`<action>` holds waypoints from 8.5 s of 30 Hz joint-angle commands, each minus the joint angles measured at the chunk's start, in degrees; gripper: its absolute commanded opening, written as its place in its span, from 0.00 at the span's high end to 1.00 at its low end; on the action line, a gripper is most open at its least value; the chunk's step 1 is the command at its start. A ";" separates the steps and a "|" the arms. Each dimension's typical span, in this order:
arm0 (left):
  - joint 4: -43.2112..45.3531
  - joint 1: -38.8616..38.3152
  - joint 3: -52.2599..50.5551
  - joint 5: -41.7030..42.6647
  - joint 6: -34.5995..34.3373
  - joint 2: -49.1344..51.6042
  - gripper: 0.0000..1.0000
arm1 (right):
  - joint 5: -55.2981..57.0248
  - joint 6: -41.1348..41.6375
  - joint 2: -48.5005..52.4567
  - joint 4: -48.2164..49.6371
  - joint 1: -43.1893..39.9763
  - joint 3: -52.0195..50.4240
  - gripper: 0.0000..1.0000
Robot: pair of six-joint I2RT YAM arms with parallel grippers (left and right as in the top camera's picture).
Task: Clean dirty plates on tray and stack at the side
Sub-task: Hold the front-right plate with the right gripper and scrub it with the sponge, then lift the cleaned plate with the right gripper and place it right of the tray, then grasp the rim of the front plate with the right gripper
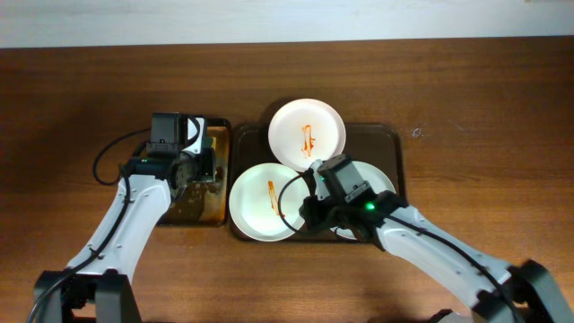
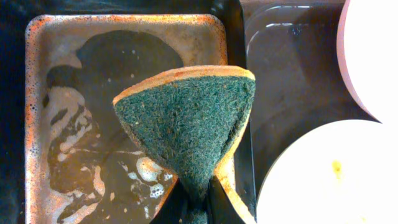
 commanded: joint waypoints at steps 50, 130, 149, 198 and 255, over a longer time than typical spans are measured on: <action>1.88 -16.81 0.33 7.85 -29.09 19.23 1.00 | 6.01 21.59 10.99 5.31 1.51 0.76 0.88; -11.19 1.09 0.09 -6.93 -20.83 -2.62 1.00 | 22.69 12.35 6.14 -14.16 1.51 11.76 0.96; -9.18 1.09 0.09 -7.15 -6.47 2.12 1.00 | 67.56 -4.90 6.14 -28.59 12.63 30.29 0.96; -7.26 1.09 0.09 -6.88 -6.73 3.54 1.00 | 18.03 -15.37 5.42 -18.88 -63.01 11.76 0.88; -6.97 0.98 0.09 -6.45 -6.69 3.54 1.00 | 4.26 -22.69 0.81 -24.92 -28.96 13.09 0.02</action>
